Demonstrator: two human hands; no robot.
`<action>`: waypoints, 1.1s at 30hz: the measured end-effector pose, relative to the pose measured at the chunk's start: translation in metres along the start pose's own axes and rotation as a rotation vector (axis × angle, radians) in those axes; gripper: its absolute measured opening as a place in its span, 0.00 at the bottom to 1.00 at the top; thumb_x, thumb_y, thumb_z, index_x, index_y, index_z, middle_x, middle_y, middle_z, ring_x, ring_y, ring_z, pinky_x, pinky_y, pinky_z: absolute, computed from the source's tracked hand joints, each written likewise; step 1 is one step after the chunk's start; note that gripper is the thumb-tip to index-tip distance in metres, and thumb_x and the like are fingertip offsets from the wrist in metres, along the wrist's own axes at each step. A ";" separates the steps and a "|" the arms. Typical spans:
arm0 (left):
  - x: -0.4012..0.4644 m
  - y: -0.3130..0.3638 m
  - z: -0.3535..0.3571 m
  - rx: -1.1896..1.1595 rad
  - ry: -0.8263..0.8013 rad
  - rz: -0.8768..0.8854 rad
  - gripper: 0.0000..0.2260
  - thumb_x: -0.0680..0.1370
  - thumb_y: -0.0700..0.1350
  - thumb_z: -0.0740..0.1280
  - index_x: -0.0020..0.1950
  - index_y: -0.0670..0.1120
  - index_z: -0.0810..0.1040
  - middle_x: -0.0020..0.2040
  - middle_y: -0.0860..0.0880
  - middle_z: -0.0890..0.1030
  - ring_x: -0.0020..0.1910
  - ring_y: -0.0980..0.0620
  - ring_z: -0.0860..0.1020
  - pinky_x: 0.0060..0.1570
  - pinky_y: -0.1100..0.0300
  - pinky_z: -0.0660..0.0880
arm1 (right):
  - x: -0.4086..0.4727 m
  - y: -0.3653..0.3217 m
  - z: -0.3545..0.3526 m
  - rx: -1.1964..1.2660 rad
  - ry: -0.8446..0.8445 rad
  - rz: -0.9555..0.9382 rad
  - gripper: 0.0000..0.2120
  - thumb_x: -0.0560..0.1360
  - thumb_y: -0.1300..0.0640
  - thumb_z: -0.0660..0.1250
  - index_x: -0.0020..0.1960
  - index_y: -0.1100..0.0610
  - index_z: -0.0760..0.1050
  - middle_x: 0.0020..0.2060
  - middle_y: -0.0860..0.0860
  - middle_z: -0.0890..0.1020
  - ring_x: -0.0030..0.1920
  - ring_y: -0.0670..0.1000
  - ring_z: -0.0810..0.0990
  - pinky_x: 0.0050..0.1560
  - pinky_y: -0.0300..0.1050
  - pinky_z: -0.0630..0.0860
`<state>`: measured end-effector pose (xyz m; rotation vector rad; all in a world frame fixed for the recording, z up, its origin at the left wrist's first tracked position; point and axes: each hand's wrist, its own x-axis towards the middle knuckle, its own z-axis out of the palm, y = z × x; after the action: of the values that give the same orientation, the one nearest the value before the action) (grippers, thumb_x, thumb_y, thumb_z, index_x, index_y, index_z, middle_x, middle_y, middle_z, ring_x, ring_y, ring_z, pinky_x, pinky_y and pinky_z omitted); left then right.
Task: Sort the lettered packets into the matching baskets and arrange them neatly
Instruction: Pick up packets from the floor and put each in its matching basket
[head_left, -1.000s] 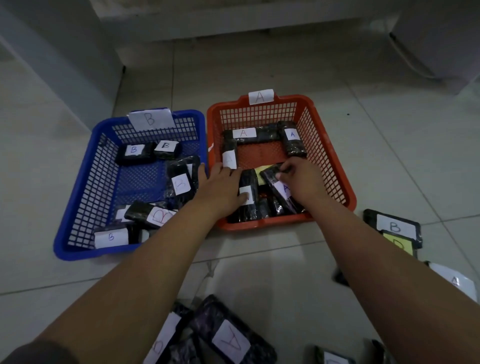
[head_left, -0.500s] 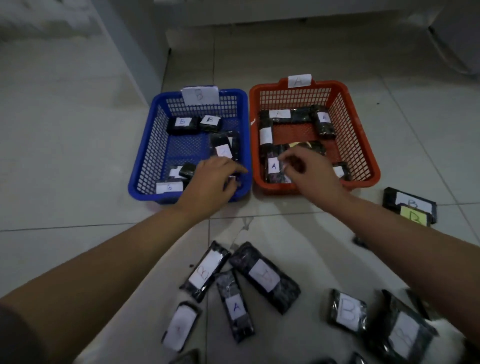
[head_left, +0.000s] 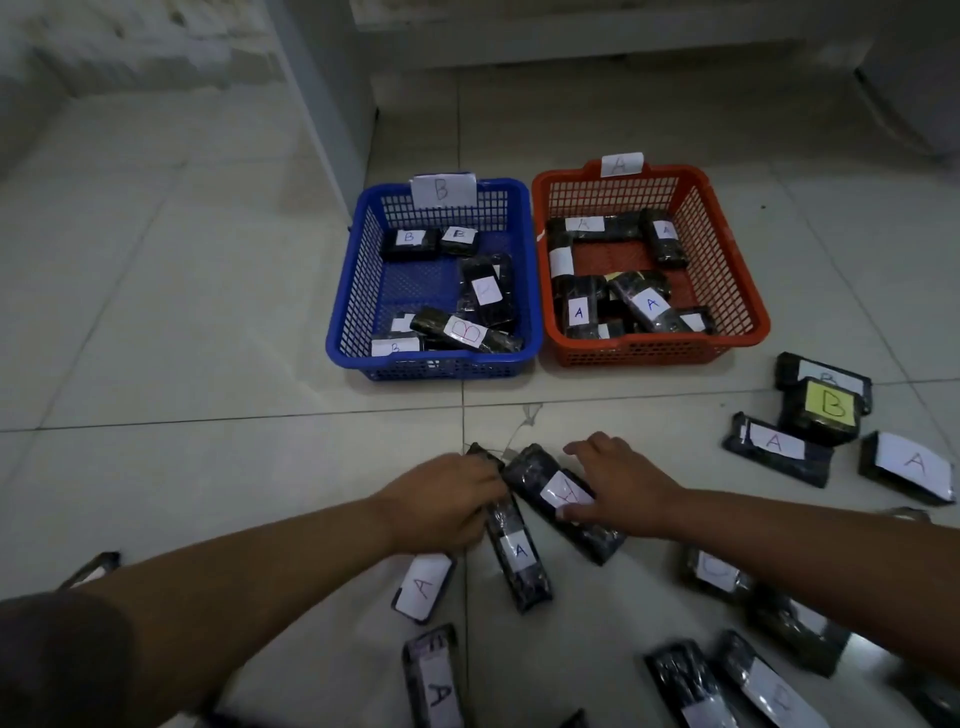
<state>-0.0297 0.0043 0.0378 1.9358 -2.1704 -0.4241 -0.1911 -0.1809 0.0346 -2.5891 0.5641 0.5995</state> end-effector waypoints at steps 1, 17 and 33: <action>0.001 0.005 0.006 0.021 -0.012 0.039 0.08 0.71 0.41 0.63 0.49 0.45 0.77 0.43 0.47 0.79 0.42 0.48 0.76 0.41 0.58 0.74 | -0.001 -0.002 0.005 -0.068 -0.015 0.010 0.41 0.67 0.35 0.68 0.72 0.55 0.58 0.65 0.55 0.67 0.64 0.57 0.66 0.63 0.51 0.68; 0.017 -0.009 0.010 0.101 -0.249 0.138 0.21 0.71 0.53 0.67 0.63 0.48 0.73 0.58 0.48 0.76 0.57 0.49 0.72 0.60 0.53 0.70 | -0.007 0.050 -0.051 0.101 0.015 0.110 0.32 0.62 0.61 0.76 0.64 0.55 0.70 0.58 0.53 0.75 0.57 0.54 0.74 0.51 0.42 0.70; 0.117 -0.023 -0.069 -0.040 0.175 -0.110 0.22 0.74 0.42 0.69 0.67 0.52 0.70 0.67 0.52 0.71 0.59 0.53 0.75 0.53 0.54 0.77 | 0.009 0.101 -0.173 0.540 0.479 -0.140 0.31 0.67 0.73 0.68 0.66 0.53 0.68 0.57 0.46 0.72 0.53 0.45 0.72 0.40 0.24 0.71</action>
<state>0.0005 -0.1189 0.0898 1.9960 -1.9405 -0.3008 -0.1768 -0.3499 0.1410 -2.2115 0.5847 -0.2137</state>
